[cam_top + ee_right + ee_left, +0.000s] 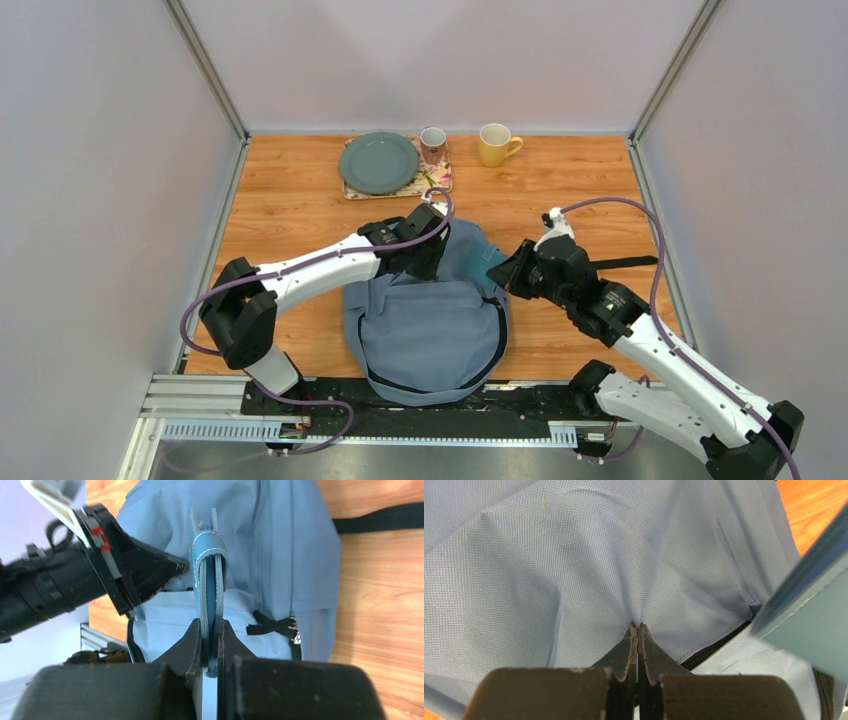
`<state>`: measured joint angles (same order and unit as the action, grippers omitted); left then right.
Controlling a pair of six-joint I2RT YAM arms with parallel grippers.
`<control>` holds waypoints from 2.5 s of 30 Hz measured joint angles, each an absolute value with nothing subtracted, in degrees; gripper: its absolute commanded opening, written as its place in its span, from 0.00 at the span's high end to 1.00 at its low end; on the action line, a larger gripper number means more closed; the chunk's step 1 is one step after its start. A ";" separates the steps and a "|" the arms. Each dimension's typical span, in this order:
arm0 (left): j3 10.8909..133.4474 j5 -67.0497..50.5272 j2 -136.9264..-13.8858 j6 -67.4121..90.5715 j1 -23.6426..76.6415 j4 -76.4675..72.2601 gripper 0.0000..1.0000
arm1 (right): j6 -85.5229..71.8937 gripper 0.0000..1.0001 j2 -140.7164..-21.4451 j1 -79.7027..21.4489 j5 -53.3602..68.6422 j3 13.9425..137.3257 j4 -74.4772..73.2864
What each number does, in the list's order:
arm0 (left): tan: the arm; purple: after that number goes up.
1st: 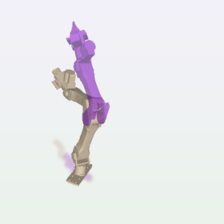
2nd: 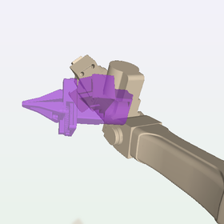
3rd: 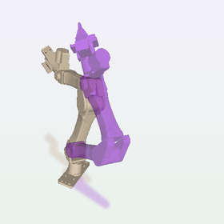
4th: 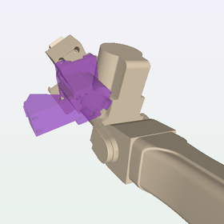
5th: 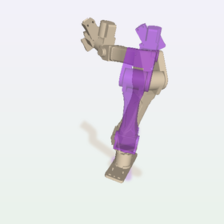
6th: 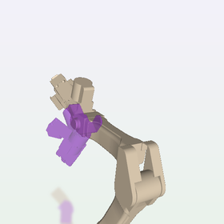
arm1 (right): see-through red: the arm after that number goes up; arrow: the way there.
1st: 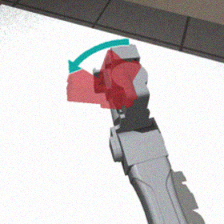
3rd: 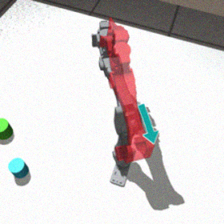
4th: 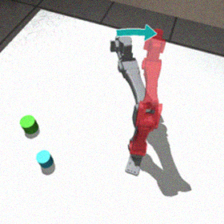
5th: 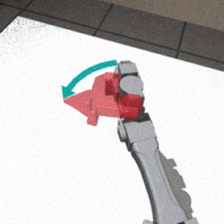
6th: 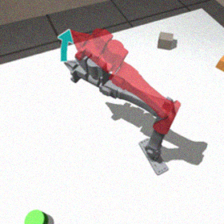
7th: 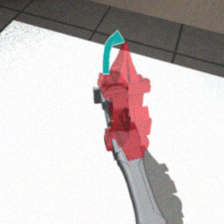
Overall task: Pack the student bag
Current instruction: Place the personal item in the student bag.
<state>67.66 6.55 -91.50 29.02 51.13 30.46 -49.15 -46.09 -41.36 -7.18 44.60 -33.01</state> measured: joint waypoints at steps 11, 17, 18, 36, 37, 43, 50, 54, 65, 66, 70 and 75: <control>78.41 6.46 -92.86 26.09 51.24 39.00 1.00 | -53.45 1.00 -45.84 -41.36 -0.32 41.98 -30.46; 78.72 6.55 -92.84 25.65 51.24 39.64 1.00 | -55.40 1.00 -43.66 -41.36 2.98 39.66 -28.51; 78.85 6.57 -92.84 25.63 51.24 39.81 1.00 | -56.03 1.00 -43.27 -41.36 4.03 39.07 -27.94; 82.13 5.50 -92.84 25.85 49.71 43.05 1.00 | -69.52 1.00 -43.22 -42.41 19.22 26.83 -9.93; 82.30 5.43 -92.84 25.85 49.69 43.13 1.00 | -69.73 1.00 -43.24 -42.74 19.66 26.59 -9.32; 82.70 5.21 -92.84 25.89 49.67 43.46 1.00 | -70.96 1.00 -45.67 -43.59 22.26 25.91 -6.31; 82.87 3.53 -92.71 25.89 49.34 43.44 1.00 | -70.70 1.00 -45.78 -43.68 19.59 24.86 -5.02; 82.28 2.46 -91.94 26.11 49.19 42.59 1.00 | -71.29 1.00 -49.15 -43.00 18.57 24.64 -0.32; 81.17 0.69 -90.37 26.72 49.04 40.47 1.00 | -77.67 1.00 -47.33 -42.72 12.47 18.09 5.56; 80.88 0.40 -90.19 26.74 49.04 40.14 1.00 | -78.24 1.00 -46.22 -42.74 11.64 16.97 5.98; 78.89 -0.32 -89.21 27.18 49.04 37.82 1.00 | -79.53 1.00 -42.52 -43.03 8.16 13.87 7.57; 74.85 -0.95 -86.94 29.71 48.69 32.84 1.00 | -79.46 1.00 -43.27 -43.22 4.47 13.82 9.72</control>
<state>74.85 -0.95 -86.94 29.71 48.69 32.84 -79.46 -43.27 -43.22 4.47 13.82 9.72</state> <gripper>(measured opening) 0.006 0.074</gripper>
